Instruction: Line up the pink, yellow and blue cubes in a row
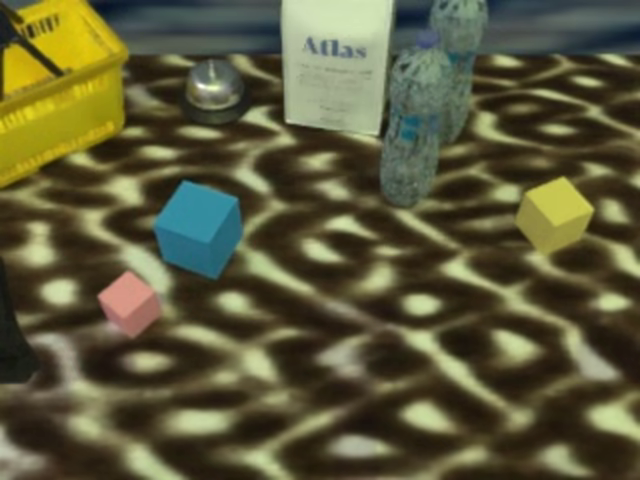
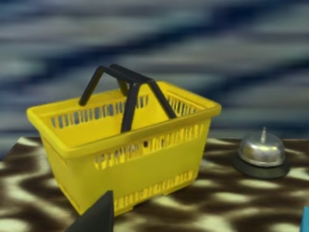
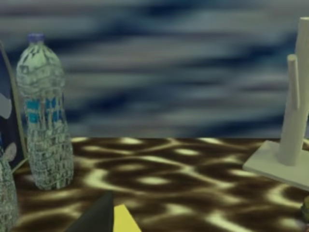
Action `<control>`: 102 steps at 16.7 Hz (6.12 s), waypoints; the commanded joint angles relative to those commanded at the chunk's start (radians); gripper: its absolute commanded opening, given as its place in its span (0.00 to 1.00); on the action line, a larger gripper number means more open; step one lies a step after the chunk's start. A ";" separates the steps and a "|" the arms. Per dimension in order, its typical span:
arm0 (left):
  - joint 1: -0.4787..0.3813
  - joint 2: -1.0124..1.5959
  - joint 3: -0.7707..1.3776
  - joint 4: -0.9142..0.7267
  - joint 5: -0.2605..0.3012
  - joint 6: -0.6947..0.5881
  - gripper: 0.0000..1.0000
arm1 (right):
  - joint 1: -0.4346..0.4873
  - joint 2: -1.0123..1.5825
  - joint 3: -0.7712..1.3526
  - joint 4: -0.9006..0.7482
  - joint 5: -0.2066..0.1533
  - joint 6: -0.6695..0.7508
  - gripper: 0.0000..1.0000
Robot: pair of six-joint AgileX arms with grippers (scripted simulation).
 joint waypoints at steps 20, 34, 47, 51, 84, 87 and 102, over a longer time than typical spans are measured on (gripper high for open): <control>-0.156 1.368 0.968 -0.695 0.002 0.354 1.00 | 0.000 0.000 0.000 0.000 0.000 0.000 1.00; -0.214 1.951 1.355 -0.976 0.001 0.493 1.00 | 0.000 0.000 0.000 0.000 0.000 0.000 1.00; -0.212 2.119 1.204 -0.656 0.002 0.497 1.00 | 0.000 0.000 0.000 0.000 0.000 0.000 1.00; -0.212 2.119 1.204 -0.656 0.002 0.497 0.85 | 0.000 0.000 0.000 0.000 0.000 0.000 1.00; -0.199 1.957 1.337 -0.927 0.015 0.487 0.00 | 0.000 0.000 0.000 0.000 0.000 0.000 1.00; -0.224 1.973 1.360 -0.938 0.014 0.454 0.00 | 0.000 0.000 0.000 0.000 0.000 0.000 1.00; -0.867 2.257 1.824 -1.176 -0.012 -0.749 0.00 | 0.000 0.000 0.000 0.000 0.000 0.000 1.00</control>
